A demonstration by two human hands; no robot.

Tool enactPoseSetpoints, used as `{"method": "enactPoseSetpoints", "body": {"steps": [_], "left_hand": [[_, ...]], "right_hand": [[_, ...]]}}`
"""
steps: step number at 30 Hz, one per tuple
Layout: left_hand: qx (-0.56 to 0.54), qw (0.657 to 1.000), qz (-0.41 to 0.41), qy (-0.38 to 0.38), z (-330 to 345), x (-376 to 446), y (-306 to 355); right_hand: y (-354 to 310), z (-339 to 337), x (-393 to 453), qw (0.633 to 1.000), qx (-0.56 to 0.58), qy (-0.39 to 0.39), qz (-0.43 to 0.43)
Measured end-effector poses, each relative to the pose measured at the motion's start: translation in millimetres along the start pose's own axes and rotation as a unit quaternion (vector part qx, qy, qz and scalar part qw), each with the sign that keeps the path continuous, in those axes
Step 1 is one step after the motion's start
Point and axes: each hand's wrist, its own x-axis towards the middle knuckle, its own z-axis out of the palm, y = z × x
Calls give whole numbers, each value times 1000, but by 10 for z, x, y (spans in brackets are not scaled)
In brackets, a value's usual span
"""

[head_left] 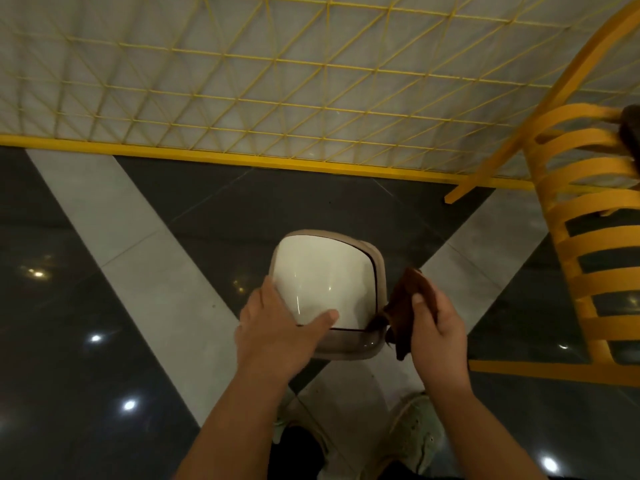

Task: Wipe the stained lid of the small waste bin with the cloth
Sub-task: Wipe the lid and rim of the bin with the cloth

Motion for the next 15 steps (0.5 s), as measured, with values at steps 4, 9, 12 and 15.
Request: {"method": "enactPoseSetpoints", "body": {"steps": [4,9,12,15], "left_hand": [[46,998,-3,47,157,-39,78],[5,999,22,49,128,77,57],[-11,998,40,46,90,133,17],[-12,998,53,43,84,160,-18]], "right_hand": [[-146,7,-52,998,5,-24,-60],[-124,236,-131,949,-145,-168,-226],[-74,507,-61,906,-210,-247,-270],[-70,675,134,829,-322,-277,-364]]}}
